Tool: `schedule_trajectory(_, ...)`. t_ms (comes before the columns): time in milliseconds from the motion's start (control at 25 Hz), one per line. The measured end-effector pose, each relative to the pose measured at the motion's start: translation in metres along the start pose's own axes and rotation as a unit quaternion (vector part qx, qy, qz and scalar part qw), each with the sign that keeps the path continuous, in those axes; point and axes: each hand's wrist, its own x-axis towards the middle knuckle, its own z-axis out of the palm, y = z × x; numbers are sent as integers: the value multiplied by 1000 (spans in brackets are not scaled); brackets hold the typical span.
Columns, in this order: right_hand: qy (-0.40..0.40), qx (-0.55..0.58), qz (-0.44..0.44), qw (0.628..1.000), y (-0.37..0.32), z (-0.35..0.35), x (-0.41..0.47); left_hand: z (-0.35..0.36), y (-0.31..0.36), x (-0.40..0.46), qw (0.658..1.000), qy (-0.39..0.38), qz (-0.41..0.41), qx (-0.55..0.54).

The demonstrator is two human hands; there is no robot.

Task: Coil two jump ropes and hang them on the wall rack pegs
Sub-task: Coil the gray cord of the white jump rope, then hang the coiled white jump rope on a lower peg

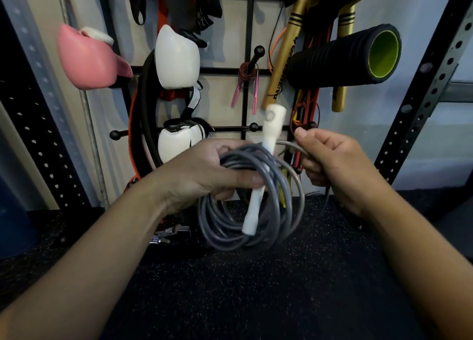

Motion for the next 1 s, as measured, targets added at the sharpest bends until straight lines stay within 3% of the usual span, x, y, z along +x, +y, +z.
schedule_trajectory(80,-14,22,34,999,5,5,-4,4,-6,9,990,90,16,-105)
schedule_trajectory(240,-63,36,46,996,0,40,-19,24,-17,22,902,349,-6,-253)
schedule_trajectory(400,56,72,-31,995,1,69,-24,47,-18,18,885,409,2,-222)
schedule_trajectory(560,44,49,-65,996,3,58,-18,36,-16,13,916,373,11,-144)
schedule_trajectory(680,-26,-46,-92,994,-2,37,-12,6,-8,5,934,353,8,52)
schedule_trajectory(720,-59,-91,-94,990,-5,30,-11,-5,0,0,943,301,17,143)
schedule_trajectory(800,-128,-172,-76,974,-11,23,-12,-22,15,-9,951,107,-10,290)
schedule_trajectory(880,-197,-225,-64,952,-14,26,-17,-23,17,-11,951,-80,-72,289)
schedule_trajectory(920,-216,-238,-66,945,-13,29,-19,-20,11,-10,958,-123,-87,244)
schedule_trajectory(1000,-198,-223,-58,953,-13,31,-22,-9,-4,-7,981,-92,-85,146)
